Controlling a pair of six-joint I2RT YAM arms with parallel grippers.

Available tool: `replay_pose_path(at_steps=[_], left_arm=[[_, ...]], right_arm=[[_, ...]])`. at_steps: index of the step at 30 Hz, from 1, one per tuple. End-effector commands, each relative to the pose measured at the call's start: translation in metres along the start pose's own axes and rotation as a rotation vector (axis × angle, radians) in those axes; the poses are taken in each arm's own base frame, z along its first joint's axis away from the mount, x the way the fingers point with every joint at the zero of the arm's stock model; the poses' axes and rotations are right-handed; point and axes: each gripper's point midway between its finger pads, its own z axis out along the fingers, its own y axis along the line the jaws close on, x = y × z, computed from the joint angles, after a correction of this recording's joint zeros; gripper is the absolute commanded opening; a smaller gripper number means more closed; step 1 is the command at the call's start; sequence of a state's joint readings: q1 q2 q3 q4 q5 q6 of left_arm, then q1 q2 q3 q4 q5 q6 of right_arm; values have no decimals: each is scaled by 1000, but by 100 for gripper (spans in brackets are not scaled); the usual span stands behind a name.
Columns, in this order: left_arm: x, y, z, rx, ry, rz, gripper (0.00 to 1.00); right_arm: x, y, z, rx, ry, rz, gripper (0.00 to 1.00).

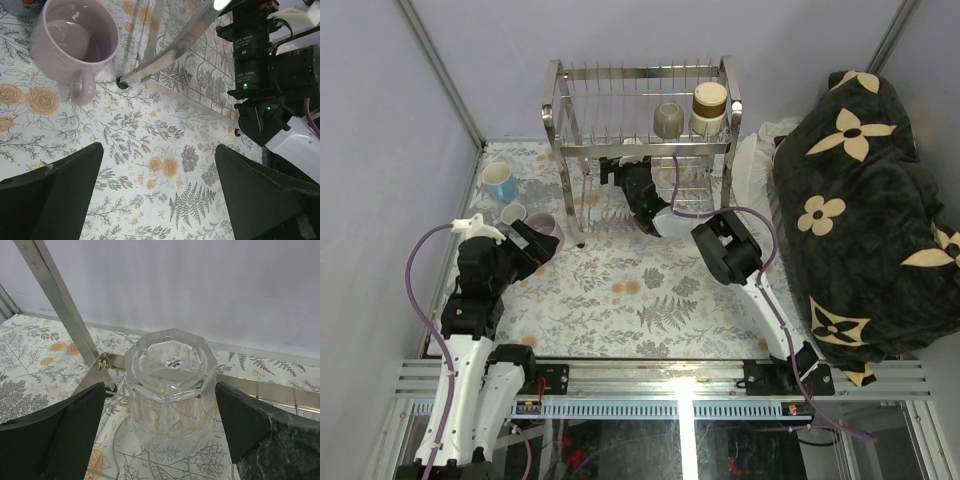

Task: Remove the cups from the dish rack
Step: Unload the cup from the dish rack.

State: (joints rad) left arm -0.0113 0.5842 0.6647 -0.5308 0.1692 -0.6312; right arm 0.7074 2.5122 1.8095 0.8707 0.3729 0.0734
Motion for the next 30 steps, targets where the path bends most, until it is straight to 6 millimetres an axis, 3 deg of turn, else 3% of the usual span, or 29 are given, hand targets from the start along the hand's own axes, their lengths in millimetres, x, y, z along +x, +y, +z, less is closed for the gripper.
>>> replay_pose_path(at_steps=[1,20,24,30], left_arm=[[-2,-6,2,40,-12,24,94],[-2,-5,3,39,-10,27,95],[-2,-6,3,41,-9,28,95],[-2,-6,3,41,-9,28,94]], right_arm=[[-20,-4,14,5,-60,3,98],[-17,-11,32,34,-106,-22,98],[-14,-12,33,36,-106,-17,95],[-13,-15,30,41,-116,-13,81]])
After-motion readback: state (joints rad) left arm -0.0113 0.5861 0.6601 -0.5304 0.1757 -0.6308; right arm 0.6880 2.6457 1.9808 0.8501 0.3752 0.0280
